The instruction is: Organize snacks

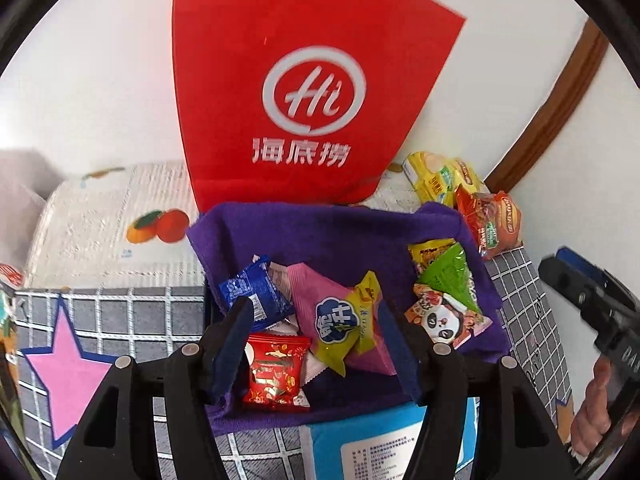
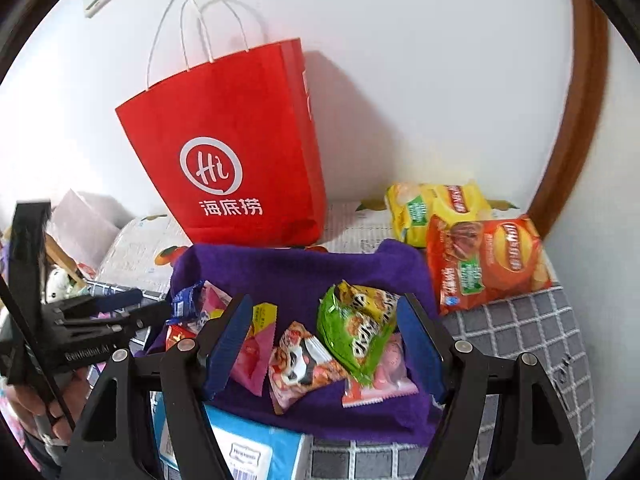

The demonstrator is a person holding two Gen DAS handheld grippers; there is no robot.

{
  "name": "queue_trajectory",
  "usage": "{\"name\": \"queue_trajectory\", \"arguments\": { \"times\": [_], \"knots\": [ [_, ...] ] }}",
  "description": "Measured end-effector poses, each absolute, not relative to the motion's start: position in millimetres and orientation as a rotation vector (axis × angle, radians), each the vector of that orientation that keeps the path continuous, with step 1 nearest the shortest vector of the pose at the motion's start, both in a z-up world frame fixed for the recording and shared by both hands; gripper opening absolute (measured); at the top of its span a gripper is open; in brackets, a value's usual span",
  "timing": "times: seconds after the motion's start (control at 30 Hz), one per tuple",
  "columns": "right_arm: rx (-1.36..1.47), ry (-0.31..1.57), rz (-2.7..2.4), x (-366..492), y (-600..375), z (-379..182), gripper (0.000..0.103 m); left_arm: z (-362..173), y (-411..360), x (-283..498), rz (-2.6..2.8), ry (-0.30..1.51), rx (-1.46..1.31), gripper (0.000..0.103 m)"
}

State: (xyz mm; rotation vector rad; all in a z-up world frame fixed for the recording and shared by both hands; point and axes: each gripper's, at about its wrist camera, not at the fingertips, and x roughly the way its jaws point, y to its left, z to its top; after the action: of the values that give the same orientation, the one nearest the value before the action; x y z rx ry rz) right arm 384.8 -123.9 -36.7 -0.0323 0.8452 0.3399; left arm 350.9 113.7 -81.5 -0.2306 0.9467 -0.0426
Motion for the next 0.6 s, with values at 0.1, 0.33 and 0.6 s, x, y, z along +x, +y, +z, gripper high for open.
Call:
{"name": "queue_trajectory", "arguments": {
  "times": [0.1,0.33,0.6],
  "knots": [
    [-0.031,0.855,0.339,367.1,-127.1,-31.9,0.074,-66.0,107.0,338.1,-0.035,0.918,-0.192,0.077],
    [-0.045,0.867,0.245,313.9,-145.4,-25.1,0.079,-43.3,95.0,292.3,-0.040,0.912,-0.170,0.080],
    [-0.039,0.826,0.163,232.1,-167.1,-7.7,0.097,-24.9,70.1,193.9,-0.065,0.824,-0.136,0.093]
  ]
}}
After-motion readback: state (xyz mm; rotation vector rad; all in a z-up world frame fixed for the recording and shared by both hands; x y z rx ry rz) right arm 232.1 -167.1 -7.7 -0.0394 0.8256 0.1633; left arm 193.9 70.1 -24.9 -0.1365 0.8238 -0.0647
